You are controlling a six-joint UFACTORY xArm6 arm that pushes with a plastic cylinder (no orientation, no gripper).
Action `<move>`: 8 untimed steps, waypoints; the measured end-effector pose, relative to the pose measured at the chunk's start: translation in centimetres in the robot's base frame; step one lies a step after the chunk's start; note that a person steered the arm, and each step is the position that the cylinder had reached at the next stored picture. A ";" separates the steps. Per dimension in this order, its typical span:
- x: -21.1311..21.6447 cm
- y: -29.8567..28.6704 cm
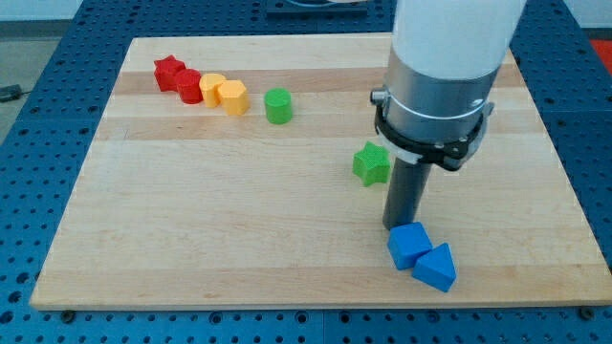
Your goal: Push the blue cube into the blue blue triangle
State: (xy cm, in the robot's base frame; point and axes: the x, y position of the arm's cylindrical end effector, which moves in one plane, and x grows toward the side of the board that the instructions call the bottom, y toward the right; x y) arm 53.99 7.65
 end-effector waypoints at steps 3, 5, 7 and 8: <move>7.9 -8.4; 7.7 2.1; 7.7 8.1; 7.9 9.8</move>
State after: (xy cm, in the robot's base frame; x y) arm 61.88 17.45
